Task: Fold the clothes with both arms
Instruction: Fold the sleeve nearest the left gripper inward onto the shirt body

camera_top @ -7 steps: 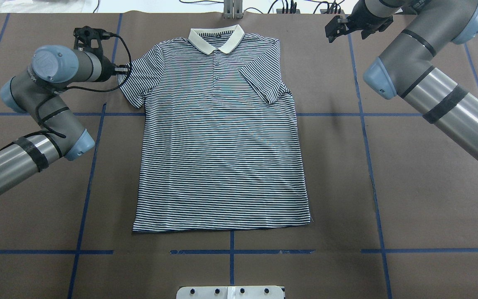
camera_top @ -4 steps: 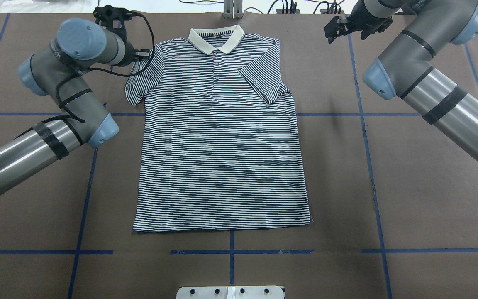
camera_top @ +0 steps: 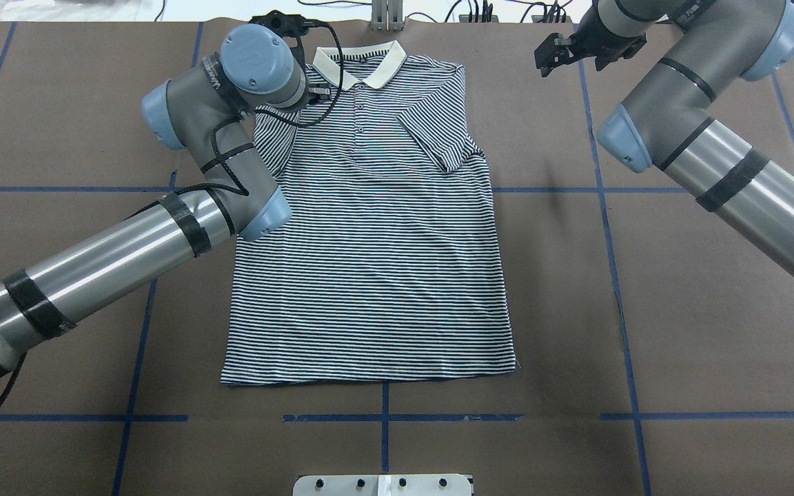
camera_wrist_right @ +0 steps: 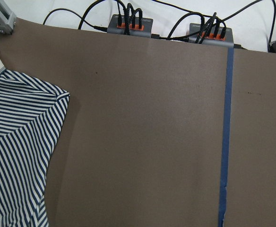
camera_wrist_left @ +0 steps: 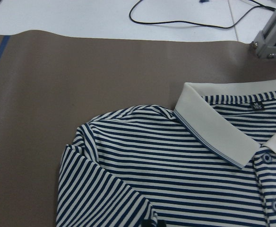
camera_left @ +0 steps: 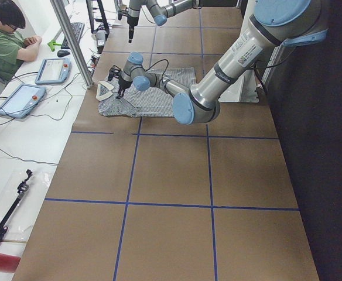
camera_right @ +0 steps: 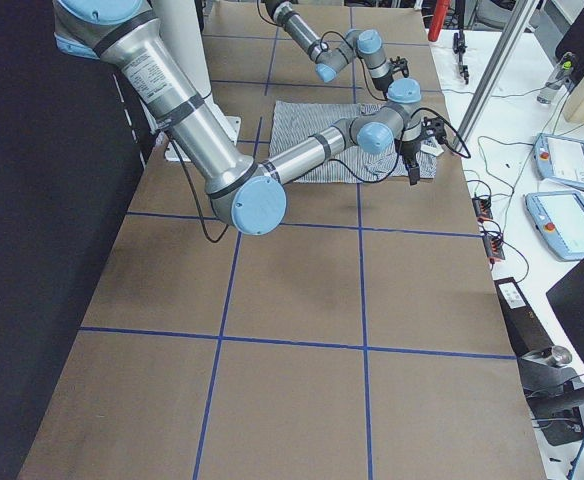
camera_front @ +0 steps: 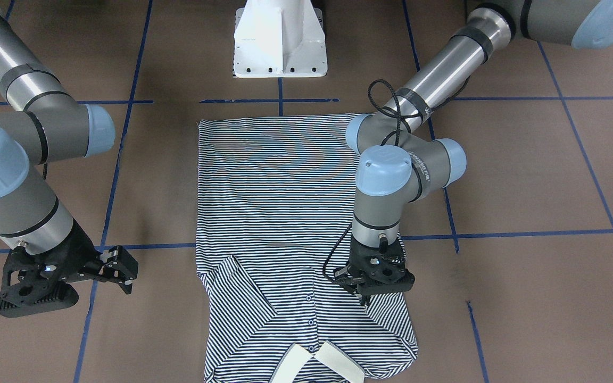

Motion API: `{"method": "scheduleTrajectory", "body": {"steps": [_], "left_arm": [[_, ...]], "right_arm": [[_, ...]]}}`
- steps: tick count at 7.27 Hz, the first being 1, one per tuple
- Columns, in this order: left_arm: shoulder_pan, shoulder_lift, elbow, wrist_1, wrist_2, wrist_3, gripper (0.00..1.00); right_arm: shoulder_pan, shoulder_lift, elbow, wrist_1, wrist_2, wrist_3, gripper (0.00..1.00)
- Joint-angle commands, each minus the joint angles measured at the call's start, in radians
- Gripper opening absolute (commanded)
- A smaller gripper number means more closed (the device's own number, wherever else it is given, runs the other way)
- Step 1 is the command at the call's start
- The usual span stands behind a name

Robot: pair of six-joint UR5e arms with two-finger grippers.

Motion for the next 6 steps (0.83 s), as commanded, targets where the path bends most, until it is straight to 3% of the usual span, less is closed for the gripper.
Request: {"method": "scheduleTrajectory", "body": {"steps": [1,2,3,4,5,6], "left_arm": [[0.009,-0.014,0.015,-0.005,0.007,0.011,0.43],[0.011,-0.011,-0.026,-0.013,-0.003,0.022,0.91],[0.017,0.004,-0.084,-0.012,-0.020,0.028,1.00],[0.017,0.055,-0.176,-0.001,-0.070,0.031,1.00],[0.017,0.142,-0.301,0.007,-0.121,0.066,1.00],[0.015,0.206,-0.395,0.027,-0.126,0.073,1.00]], "right_arm": [[-0.006,0.000,0.004,0.000,-0.009,0.002,1.00],[-0.015,0.000,0.007,0.000,-0.024,0.003,1.00],[-0.021,0.000,0.015,0.000,-0.026,0.023,1.00],[-0.045,-0.008,0.049,0.000,-0.034,0.102,1.00],[-0.096,-0.049,0.135,-0.001,-0.062,0.214,1.00],[-0.167,-0.104,0.253,-0.017,-0.146,0.320,1.00]]}}
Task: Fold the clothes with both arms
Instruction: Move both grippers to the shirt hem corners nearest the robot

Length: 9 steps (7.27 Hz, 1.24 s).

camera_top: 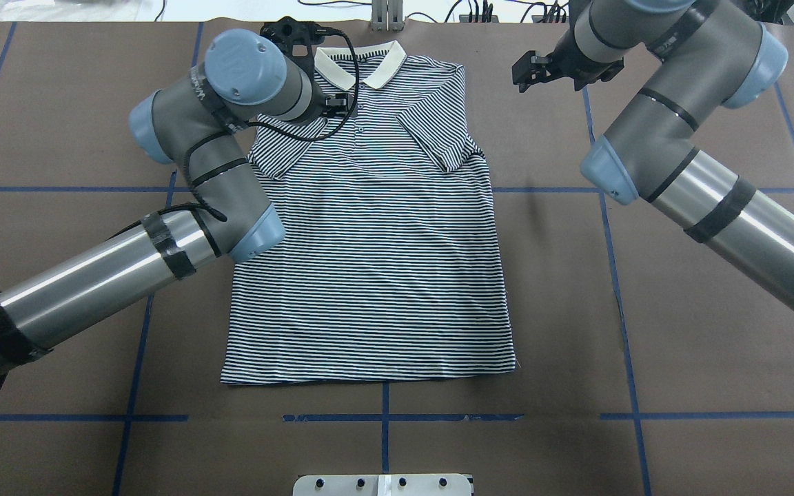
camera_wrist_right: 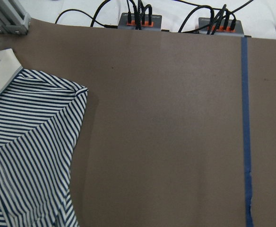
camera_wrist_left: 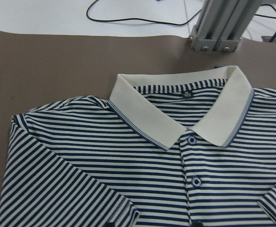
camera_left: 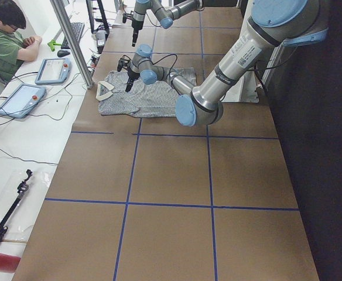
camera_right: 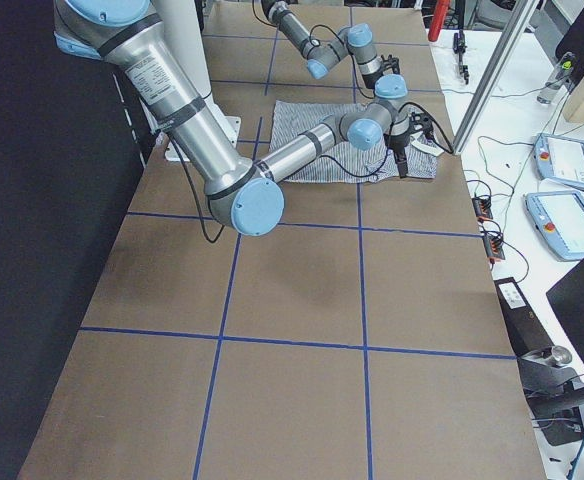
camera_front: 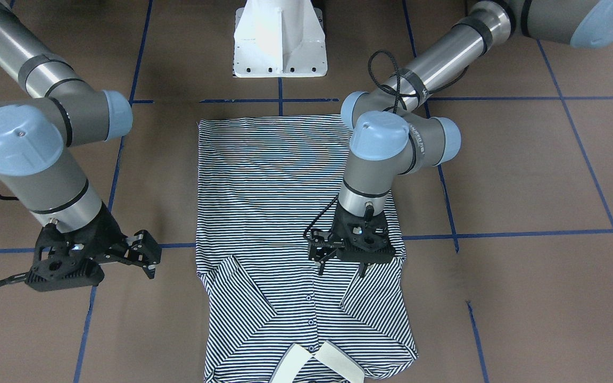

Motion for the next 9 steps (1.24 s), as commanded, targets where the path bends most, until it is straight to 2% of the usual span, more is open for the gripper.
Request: {"method": "scheduleTrajectory", "body": {"steps": [1,2,3,4,5,7,9], "left_arm": [[0.002,0.115,-0.232,0.094,-0.033,0.017,1.00],[0.004,0.198,-0.371,0.158,-0.090,0.017,1.00],[0.025,0.305,-0.493,0.159,-0.134,0.017,1.00],[0.080,0.373,-0.591,0.159,-0.144,0.010,1.00],[0.131,0.468,-0.670,0.156,-0.129,0.003,1.00],[0.192,0.597,-0.739,0.154,-0.119,-0.013,1.00],[0.267,0.687,-0.747,0.154,-0.051,-0.041,1.00]], "right_arm": [[-0.145,-0.122,0.225,-0.022,-0.109,0.223,1.00],[-0.211,-0.200,0.329,-0.031,-0.109,0.289,1.00],[-0.268,-0.257,0.438,-0.077,-0.117,0.376,1.00],[-0.373,-0.297,0.550,-0.168,-0.214,0.445,1.00],[-0.458,-0.308,0.606,-0.237,-0.294,0.543,1.00],[-0.566,-0.326,0.616,-0.244,-0.374,0.608,1.00],[-0.588,-0.354,0.616,-0.233,-0.390,0.619,1.00]]}}
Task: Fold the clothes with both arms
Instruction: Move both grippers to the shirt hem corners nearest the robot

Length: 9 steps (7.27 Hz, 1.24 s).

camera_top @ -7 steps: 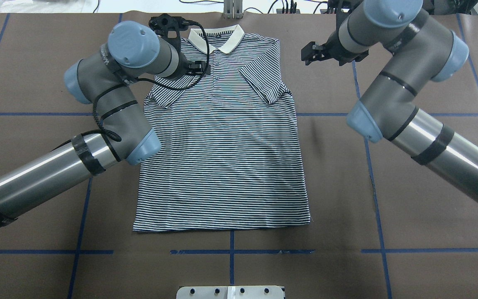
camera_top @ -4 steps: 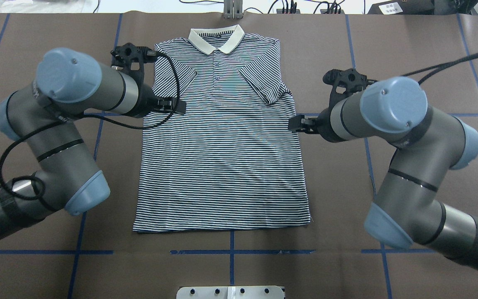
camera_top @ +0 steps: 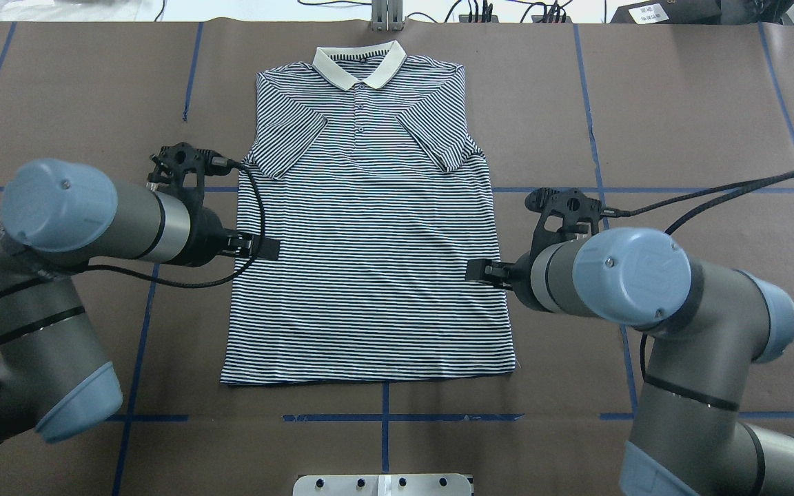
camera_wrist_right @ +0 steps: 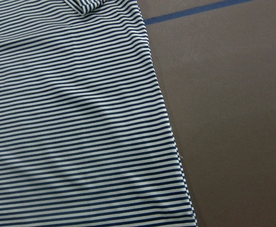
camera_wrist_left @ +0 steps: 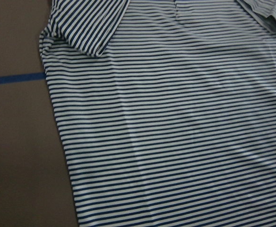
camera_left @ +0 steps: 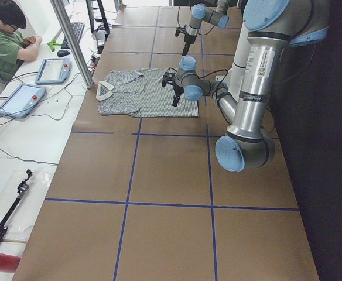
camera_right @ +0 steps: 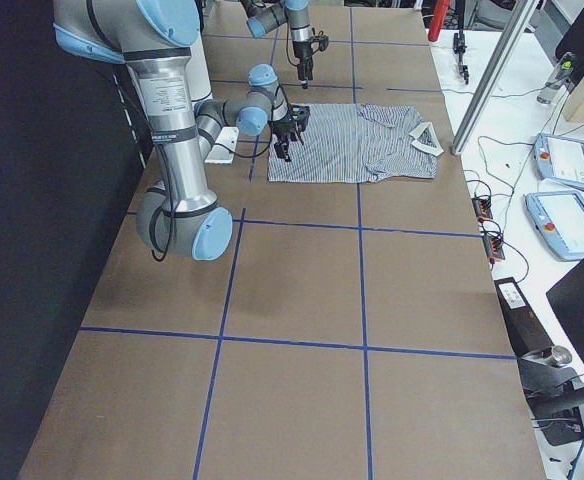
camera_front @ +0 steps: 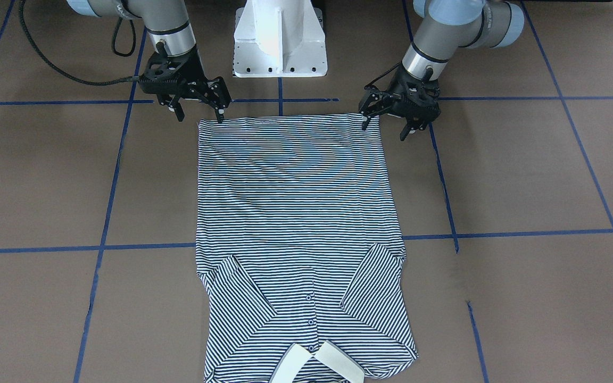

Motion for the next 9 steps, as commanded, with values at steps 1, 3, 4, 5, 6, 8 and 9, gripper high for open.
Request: {"method": "scheduleTrajectory", "body": {"steps": [1,3,4,5,6,8,9], "left_arm": [[0.091,0.076,-0.007,-0.001,0.058,-0.081,0.98],[0.159,0.075,-0.001,-0.001,0.101,-0.182,0.73],[0.174,0.072,0.005,0.001,0.102,-0.225,0.54],[0.186,0.070,0.005,0.001,0.102,-0.238,0.48],[0.193,0.070,0.007,0.001,0.105,-0.238,0.47],[0.211,0.069,0.017,-0.001,0.104,-0.237,0.46],[0.214,0.069,0.018,-0.001,0.104,-0.238,0.46]], "right_arm": [[-0.017,-0.014,0.002,0.003,-0.013,0.010,1.00],[-0.017,-0.018,0.002,0.003,-0.015,0.010,1.00],[-0.019,-0.016,0.002,0.003,-0.015,0.010,1.00],[-0.019,-0.016,0.002,0.003,-0.015,0.010,1.00],[-0.019,-0.016,0.002,0.003,-0.013,0.010,1.00],[-0.019,-0.016,0.002,0.003,-0.015,0.010,1.00],[-0.017,-0.016,0.002,0.003,-0.015,0.010,1.00]]}}
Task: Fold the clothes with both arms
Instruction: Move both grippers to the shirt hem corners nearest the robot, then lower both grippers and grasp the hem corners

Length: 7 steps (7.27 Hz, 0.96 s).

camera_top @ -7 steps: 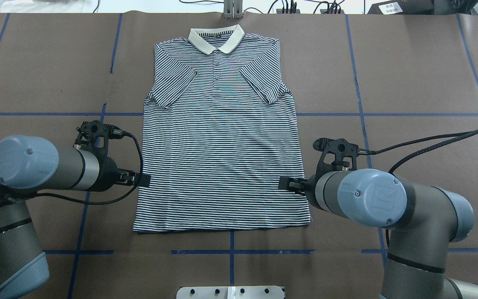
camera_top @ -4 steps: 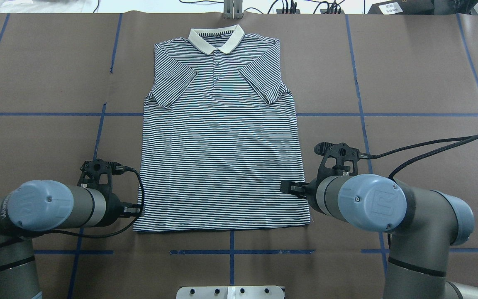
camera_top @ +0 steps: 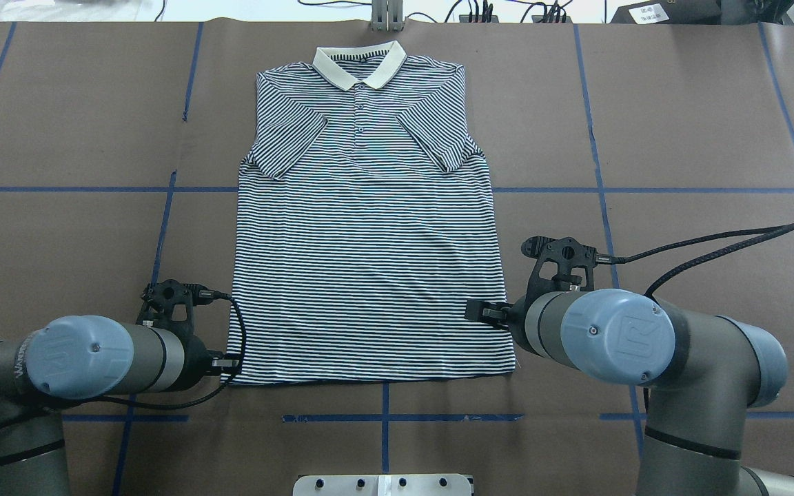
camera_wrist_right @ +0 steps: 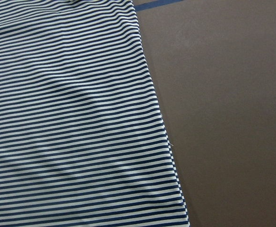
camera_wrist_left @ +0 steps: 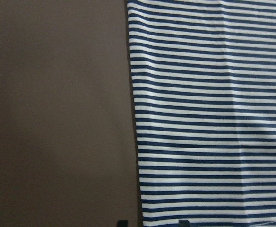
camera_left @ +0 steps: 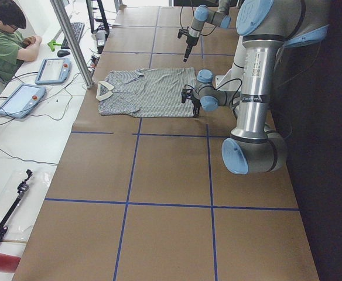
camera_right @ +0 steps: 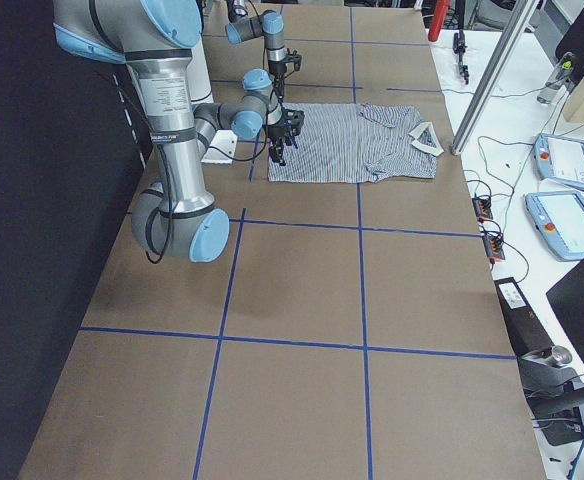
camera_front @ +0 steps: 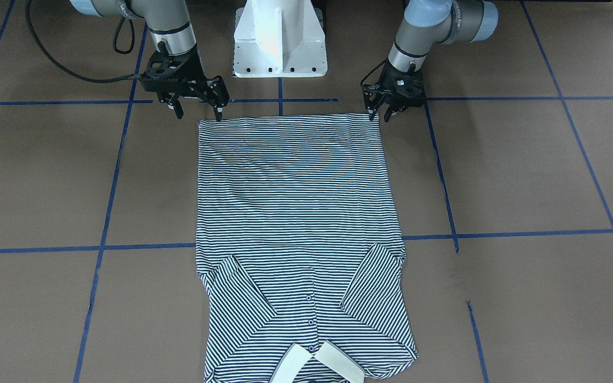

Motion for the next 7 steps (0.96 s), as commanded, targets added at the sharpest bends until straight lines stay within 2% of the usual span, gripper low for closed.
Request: {"method": "scheduleTrajectory", "body": {"steps": [1,5,6,7], "left_arm": [[0.010,-0.001,0.002,0.000,-0.002,-0.003,0.46],[0.019,-0.004,0.012,0.000,-0.002,-0.003,0.42],[0.019,-0.004,0.019,-0.002,-0.002,-0.003,0.38],[0.019,-0.005,0.021,-0.002,-0.002,-0.003,0.28]], "right_arm": [[0.000,0.000,0.000,0.000,-0.001,0.000,1.00],[0.000,0.000,0.002,0.000,-0.010,0.000,1.00],[-0.002,0.000,0.000,0.000,-0.010,0.000,1.00],[-0.002,0.000,0.000,0.000,-0.010,0.000,1.00]]}}
